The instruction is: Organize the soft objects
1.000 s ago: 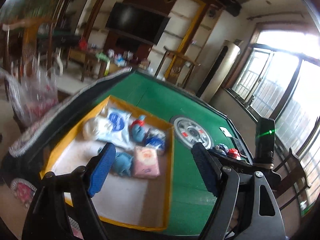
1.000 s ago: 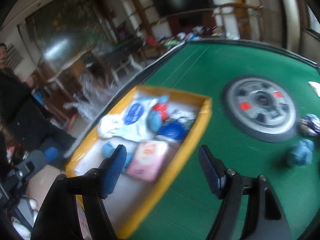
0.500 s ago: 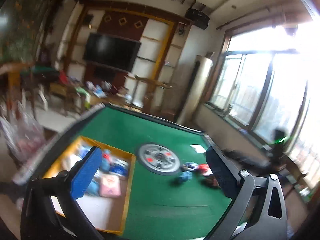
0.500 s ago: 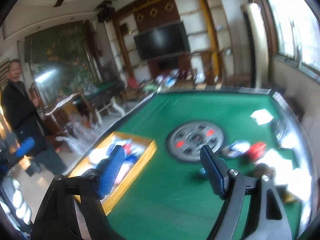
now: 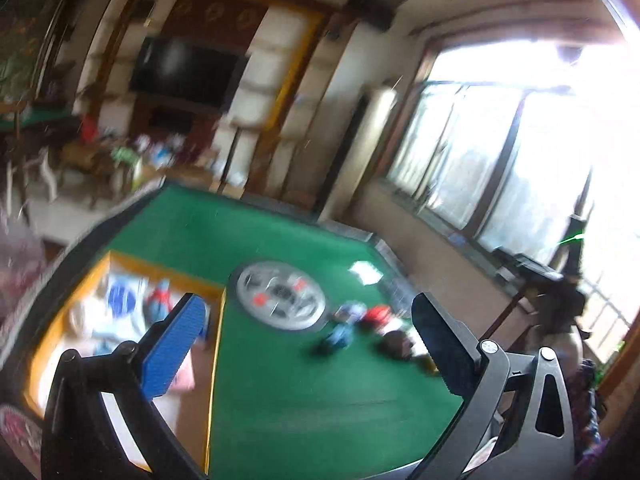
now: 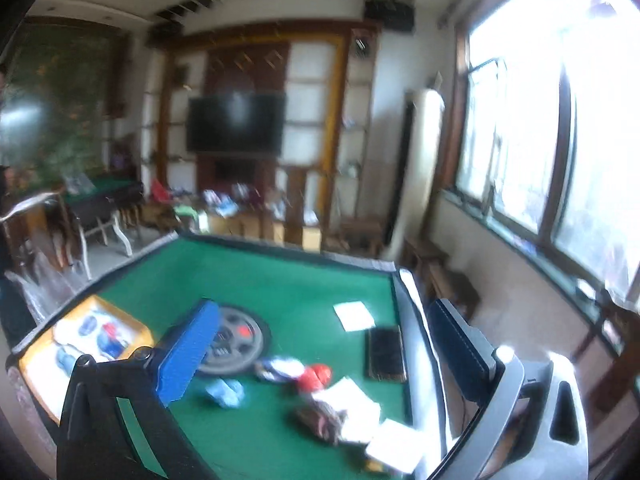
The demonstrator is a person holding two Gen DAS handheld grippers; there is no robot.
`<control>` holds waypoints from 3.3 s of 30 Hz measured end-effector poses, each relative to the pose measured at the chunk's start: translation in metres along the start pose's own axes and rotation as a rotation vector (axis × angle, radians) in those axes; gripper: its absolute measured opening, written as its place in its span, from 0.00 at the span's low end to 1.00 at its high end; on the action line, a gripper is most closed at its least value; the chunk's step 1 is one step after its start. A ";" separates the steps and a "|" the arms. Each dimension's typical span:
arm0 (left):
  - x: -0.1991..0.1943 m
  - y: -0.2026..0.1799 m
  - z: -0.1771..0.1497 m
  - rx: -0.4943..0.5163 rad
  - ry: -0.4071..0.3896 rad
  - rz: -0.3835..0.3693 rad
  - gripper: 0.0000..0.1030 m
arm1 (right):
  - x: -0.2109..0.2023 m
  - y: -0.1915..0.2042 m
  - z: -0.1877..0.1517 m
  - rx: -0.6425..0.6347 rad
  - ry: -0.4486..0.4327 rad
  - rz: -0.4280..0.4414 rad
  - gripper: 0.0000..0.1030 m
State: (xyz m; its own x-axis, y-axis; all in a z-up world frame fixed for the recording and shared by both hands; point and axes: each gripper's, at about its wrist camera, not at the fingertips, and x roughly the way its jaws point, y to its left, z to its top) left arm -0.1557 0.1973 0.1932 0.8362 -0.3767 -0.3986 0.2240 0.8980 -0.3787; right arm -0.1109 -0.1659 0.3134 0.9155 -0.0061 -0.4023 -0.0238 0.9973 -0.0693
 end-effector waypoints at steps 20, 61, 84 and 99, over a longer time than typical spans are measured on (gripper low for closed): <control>0.197 -0.020 -0.117 -0.008 0.678 0.025 1.00 | 0.182 -0.079 -0.134 0.509 0.403 0.168 0.99; 0.187 -0.069 -0.109 0.083 0.548 0.169 1.00 | 0.121 -0.065 -0.164 0.542 0.300 0.410 0.61; 0.241 -0.132 -0.129 0.295 0.520 0.119 1.00 | 0.135 -0.083 -0.175 0.625 0.299 0.368 0.66; 0.202 -0.098 -0.118 0.186 0.515 -0.021 0.43 | 0.139 -0.085 -0.178 0.591 0.302 0.325 0.66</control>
State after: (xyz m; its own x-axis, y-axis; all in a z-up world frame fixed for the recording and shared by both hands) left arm -0.0677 0.0062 0.0512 0.4879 -0.4153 -0.7678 0.3619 0.8967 -0.2550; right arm -0.0529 -0.2642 0.1012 0.7466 0.3616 -0.5585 0.0236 0.8245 0.5654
